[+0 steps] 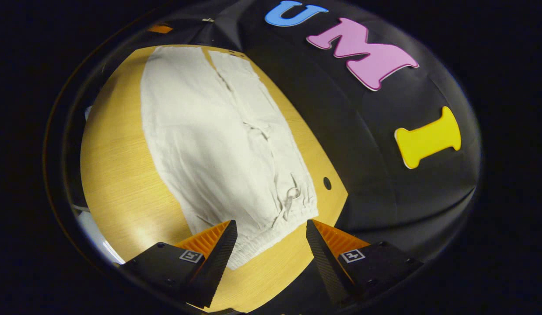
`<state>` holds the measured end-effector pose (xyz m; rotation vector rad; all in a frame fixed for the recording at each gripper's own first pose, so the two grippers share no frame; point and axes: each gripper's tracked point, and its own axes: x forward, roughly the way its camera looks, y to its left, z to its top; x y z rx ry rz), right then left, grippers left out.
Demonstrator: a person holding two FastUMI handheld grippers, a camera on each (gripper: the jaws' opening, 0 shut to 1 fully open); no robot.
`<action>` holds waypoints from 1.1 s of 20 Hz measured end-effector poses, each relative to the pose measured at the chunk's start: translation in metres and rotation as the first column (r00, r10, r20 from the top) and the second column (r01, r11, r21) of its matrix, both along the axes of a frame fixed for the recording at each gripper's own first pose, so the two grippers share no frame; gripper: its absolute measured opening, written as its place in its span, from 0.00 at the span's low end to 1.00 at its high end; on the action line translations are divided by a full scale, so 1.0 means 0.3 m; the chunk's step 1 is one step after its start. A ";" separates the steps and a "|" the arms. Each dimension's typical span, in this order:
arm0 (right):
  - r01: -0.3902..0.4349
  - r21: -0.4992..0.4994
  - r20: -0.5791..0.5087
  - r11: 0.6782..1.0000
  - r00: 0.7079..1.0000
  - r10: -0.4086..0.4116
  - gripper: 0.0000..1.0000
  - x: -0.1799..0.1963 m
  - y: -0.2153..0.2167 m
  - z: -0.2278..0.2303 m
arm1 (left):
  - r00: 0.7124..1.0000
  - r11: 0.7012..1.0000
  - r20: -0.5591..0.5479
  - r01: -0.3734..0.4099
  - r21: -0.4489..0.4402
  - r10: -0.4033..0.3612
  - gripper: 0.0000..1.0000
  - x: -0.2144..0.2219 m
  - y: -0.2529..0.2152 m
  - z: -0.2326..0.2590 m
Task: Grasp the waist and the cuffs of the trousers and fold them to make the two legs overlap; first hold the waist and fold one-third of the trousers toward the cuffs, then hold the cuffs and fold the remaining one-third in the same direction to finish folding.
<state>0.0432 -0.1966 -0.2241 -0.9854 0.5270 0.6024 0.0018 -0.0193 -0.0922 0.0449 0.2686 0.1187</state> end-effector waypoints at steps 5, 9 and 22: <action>-0.121 -0.066 -0.160 0.990 0.981 0.109 0.98 -0.057 -0.001 -0.135 | 1.000 0.998 -0.017 0.026 0.054 -0.025 0.99 0.018 -0.055 -0.011; -0.162 -0.113 -0.230 0.980 0.964 0.133 0.98 -0.070 -0.066 -0.232 | 0.998 0.995 -0.056 0.019 0.098 -0.014 0.99 0.019 -0.042 -0.036; -0.105 -0.290 -0.130 0.951 0.989 0.069 0.36 0.046 -0.042 -0.285 | 0.977 0.992 -0.200 -0.057 0.111 0.078 0.99 -0.002 0.125 -0.224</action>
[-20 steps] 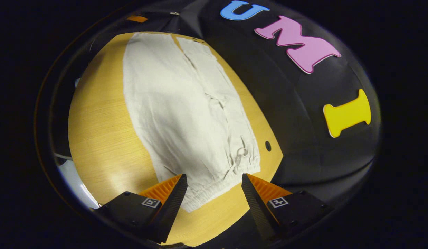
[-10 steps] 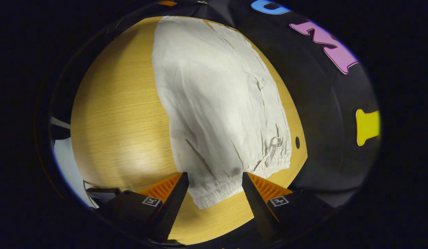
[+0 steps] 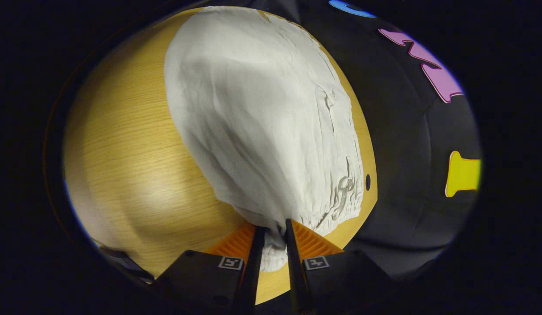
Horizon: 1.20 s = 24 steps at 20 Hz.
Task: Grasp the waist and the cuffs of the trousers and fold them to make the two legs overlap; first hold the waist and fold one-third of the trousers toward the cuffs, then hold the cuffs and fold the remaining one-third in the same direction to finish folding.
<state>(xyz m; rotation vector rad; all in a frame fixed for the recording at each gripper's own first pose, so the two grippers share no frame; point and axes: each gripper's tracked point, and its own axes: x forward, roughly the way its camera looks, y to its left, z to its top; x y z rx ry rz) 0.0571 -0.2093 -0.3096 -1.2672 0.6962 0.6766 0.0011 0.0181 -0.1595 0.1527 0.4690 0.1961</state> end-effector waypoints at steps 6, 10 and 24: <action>-0.002 0.003 -0.021 1.000 1.000 0.002 0.16 0.000 0.002 -0.025 | 0.994 0.978 -0.080 0.085 0.188 -0.071 0.98 0.036 0.199 -0.079; 0.049 0.060 -0.084 0.997 0.995 -0.044 0.08 -0.010 0.004 -0.013 | 0.967 0.884 -0.213 0.220 0.411 -0.142 0.96 0.083 0.353 -0.173; 0.045 0.031 -0.136 0.999 0.990 -0.041 0.05 -0.013 0.008 -0.017 | 0.731 0.318 -0.621 0.683 0.658 -0.283 0.83 0.273 0.571 -0.330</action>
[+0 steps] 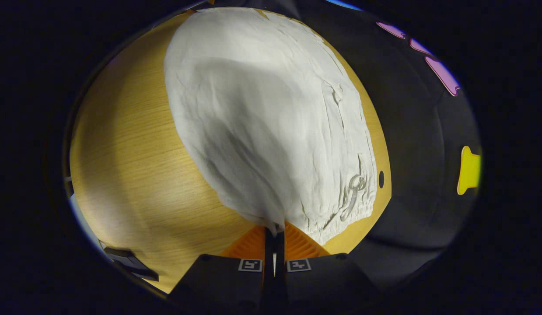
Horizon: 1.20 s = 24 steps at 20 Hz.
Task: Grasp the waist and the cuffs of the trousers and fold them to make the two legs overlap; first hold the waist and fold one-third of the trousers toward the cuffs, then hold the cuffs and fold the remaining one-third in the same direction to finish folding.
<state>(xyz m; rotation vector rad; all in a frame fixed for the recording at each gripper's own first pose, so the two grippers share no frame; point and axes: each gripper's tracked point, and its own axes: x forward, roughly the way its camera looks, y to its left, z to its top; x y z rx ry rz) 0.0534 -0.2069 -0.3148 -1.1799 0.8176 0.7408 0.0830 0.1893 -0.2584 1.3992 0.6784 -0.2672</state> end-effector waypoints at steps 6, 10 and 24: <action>0.016 -0.001 0.002 1.000 1.000 -0.016 0.06 0.010 0.004 -0.009 | 0.989 0.980 -0.033 0.146 0.135 -0.142 0.60 0.044 -0.057 -0.011; 0.002 -0.025 0.017 1.000 1.000 -0.001 0.05 0.009 0.008 -0.008 | 0.997 0.994 -0.029 0.071 0.081 -0.069 0.24 0.074 -0.043 -0.033; 0.039 -0.062 0.094 0.997 0.995 -0.033 0.05 0.051 0.009 0.026 | 0.982 0.985 0.090 -0.157 -0.077 0.163 0.06 0.104 -0.050 0.040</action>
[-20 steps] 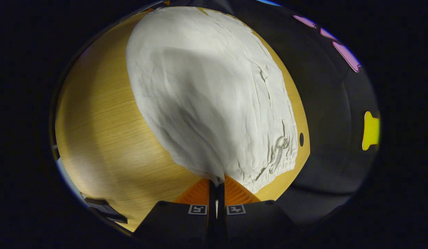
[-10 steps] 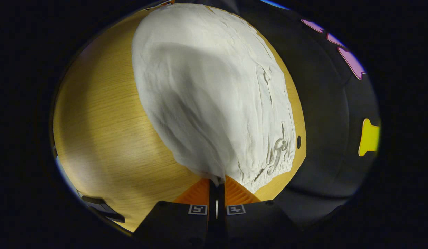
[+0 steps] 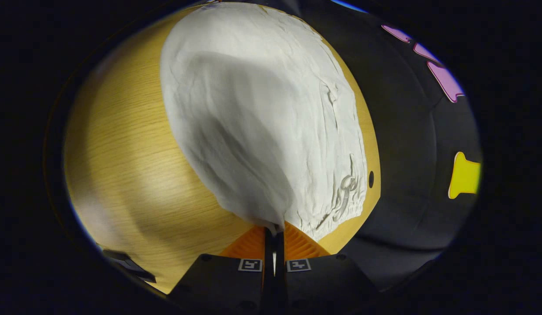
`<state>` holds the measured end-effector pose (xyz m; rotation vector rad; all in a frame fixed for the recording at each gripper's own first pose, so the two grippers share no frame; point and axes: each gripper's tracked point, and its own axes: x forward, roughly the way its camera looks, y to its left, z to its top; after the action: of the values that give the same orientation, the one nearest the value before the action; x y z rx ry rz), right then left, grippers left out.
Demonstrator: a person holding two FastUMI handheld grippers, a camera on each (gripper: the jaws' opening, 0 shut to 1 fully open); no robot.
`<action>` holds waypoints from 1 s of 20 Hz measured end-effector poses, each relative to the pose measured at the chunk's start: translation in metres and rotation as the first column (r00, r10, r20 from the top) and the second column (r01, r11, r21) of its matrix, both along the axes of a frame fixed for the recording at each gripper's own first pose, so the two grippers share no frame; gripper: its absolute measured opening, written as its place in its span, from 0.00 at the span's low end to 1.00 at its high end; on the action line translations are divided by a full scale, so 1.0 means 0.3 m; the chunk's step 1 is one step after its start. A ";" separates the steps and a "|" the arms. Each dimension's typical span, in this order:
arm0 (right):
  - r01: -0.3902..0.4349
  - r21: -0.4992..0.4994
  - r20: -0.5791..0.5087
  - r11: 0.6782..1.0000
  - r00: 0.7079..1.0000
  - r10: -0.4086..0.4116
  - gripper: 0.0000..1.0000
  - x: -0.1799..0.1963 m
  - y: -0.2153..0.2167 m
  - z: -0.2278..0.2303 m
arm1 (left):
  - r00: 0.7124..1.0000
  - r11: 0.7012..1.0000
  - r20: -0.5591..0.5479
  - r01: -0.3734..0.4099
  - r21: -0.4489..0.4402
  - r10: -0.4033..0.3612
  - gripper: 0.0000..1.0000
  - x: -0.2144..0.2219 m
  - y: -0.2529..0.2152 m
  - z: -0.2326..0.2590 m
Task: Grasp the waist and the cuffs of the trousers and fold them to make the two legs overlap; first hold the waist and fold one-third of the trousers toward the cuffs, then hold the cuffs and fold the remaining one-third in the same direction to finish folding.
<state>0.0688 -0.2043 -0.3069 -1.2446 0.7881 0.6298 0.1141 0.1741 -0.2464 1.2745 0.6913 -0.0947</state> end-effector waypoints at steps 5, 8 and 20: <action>0.116 0.060 0.089 0.991 0.989 -0.121 0.05 0.066 -0.022 0.083 | 0.997 1.000 0.073 0.003 -0.018 -0.002 0.06 0.021 -0.025 0.117; 0.178 0.108 0.143 0.978 0.971 -0.193 0.05 0.129 -0.027 0.159 | 0.989 0.998 0.147 0.021 -0.058 -0.012 0.03 0.082 -0.063 0.226; 0.364 0.338 0.235 0.868 0.861 -0.452 0.05 0.451 -0.018 0.333 | 0.930 0.988 0.368 0.045 -0.145 0.011 0.05 0.476 -0.159 0.621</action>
<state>0.2040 -0.2098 -0.2069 -0.8424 0.6468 0.1771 0.2569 0.1265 -0.0600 1.1120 0.3419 0.0765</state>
